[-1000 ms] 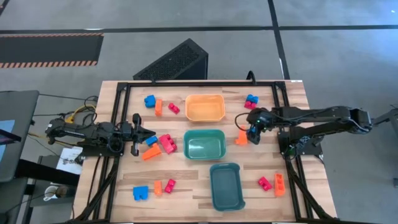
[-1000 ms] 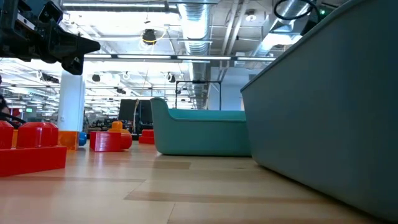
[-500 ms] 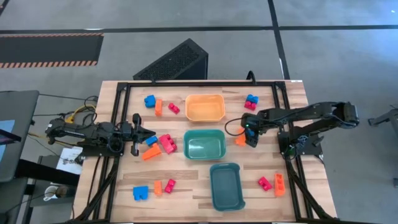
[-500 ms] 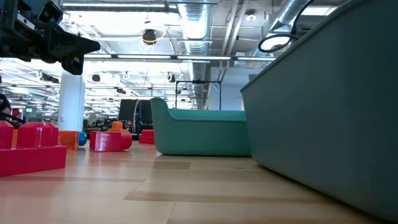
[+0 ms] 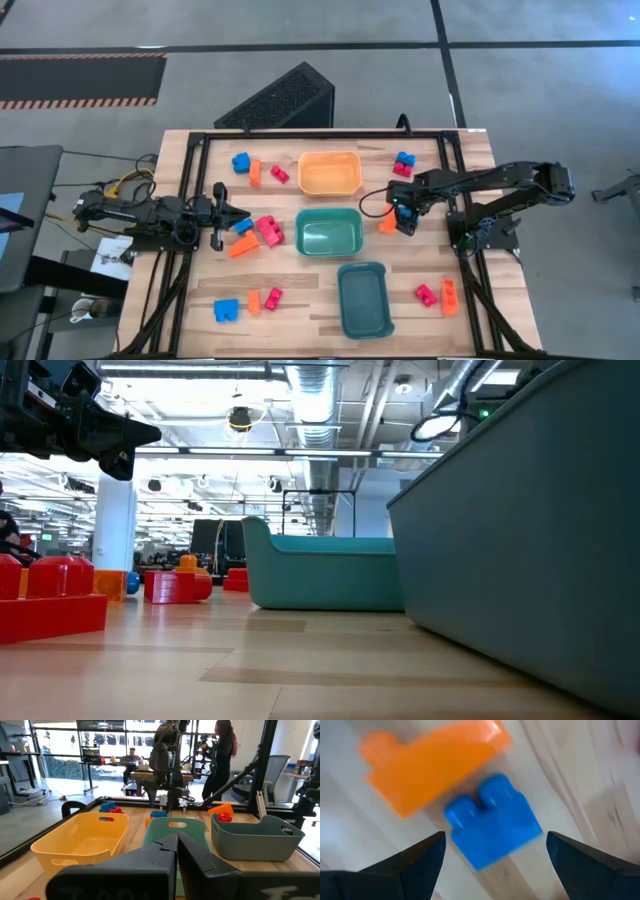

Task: Sort & place blocks by color
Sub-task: Put the blue game piece into the green bin

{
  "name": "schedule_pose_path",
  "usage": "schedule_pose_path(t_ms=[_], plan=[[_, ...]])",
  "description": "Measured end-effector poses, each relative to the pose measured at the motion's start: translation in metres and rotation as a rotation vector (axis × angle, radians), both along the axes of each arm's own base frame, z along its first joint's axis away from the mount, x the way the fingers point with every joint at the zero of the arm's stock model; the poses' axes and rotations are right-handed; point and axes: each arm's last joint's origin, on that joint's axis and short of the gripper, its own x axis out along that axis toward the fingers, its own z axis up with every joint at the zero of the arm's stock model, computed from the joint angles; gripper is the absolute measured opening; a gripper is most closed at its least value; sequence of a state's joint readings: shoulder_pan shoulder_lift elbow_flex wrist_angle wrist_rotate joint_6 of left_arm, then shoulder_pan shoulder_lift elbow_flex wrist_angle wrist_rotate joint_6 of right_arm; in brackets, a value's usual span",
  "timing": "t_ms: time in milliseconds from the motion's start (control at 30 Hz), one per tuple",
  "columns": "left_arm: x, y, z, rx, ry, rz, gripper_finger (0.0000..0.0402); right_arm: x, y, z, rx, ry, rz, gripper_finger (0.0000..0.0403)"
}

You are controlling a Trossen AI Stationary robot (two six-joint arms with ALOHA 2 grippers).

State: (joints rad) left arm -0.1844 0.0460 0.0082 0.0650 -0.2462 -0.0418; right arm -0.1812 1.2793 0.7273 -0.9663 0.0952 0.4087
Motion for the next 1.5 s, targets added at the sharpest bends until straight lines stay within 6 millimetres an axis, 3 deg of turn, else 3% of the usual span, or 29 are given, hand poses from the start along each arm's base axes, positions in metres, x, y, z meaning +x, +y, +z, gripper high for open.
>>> schedule_pose_path(t_ms=[267,400,733,867,1133,1367,1500], plan=[[0.0,0.0,0.0,0.0,0.0,0.0,0.0,-0.006,-0.017,0.0,0.027,-0.008,-0.335,0.037],[0.0,0.0,0.0,0.0,0.0,0.0,0.0,-0.008,-0.022,-0.001,0.029,-0.02,-0.404,0.037],[0.0,0.0,0.0,0.0,0.0,0.0,0.0,-0.013,-0.019,-0.028,0.081,-0.065,-0.485,0.0364],[0.0,0.0,0.0,0.0,0.0,0.0,0.0,-0.012,-0.019,-0.028,0.08,-0.079,-0.483,0.0319],[0.0,0.0,0.0,0.0,-0.001,0.0,0.0,-0.011,-0.019,-0.028,0.091,-0.087,-0.481,0.0155],[0.0,0.0,0.0,0.0,-0.001,0.0,0.0,-0.012,-0.018,-0.018,0.123,-0.104,-0.47,0.0145],[0.0,0.0,0.0,0.0,-0.001,0.0,0.0,-0.013,-0.018,0.0,0.103,-0.11,-0.467,0.009]])
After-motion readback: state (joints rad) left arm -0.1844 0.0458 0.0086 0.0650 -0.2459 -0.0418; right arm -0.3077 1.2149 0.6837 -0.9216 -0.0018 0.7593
